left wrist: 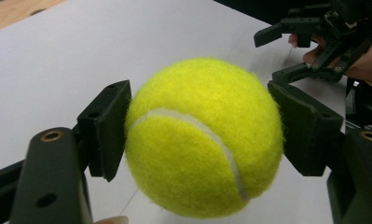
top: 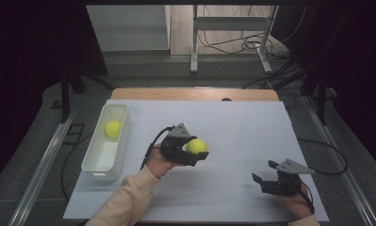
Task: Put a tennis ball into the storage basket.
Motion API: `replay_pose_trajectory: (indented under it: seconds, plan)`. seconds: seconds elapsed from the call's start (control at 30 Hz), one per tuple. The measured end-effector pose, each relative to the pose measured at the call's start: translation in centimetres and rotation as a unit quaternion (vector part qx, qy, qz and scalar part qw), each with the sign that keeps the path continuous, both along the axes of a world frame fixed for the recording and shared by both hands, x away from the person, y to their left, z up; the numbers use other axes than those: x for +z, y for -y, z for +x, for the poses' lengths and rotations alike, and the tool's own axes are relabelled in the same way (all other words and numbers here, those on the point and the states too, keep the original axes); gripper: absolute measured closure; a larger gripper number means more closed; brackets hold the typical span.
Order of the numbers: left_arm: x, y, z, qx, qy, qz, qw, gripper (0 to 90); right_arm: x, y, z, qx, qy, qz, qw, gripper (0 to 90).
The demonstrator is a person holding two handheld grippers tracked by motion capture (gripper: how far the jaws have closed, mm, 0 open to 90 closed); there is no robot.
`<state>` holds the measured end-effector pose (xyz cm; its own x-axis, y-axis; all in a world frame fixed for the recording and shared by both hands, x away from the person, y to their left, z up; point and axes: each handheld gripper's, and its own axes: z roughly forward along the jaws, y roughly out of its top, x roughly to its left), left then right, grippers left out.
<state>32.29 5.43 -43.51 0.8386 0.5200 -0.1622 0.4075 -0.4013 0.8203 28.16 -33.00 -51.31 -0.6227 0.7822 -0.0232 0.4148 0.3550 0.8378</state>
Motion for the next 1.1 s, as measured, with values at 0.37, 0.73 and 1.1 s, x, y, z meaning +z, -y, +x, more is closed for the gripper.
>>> replay_pose_trajectory:
  seconds: [0.37, 0.73, 1.1]
  plan:
    - [0.4, -1.5, 0.0, 0.020, 0.006, -0.002, 0.9998, 26.2, 0.0, 0.0, 0.0, -0.001, 0.000, 0.000, 1.0000, 16.1]
    - [0.9, -3.1, 0.1, 0.041, 0.009, -0.013, 0.9990, 26.2, 0.0, 0.0, 0.0, -0.001, 0.000, -0.001, 1.0000, 16.1]
    - [1.4, -4.8, 0.1, 0.061, 0.018, -0.020, 0.9977, 26.2, 0.0, 0.0, 0.0, -0.001, 0.000, -0.001, 1.0000, 16.1]
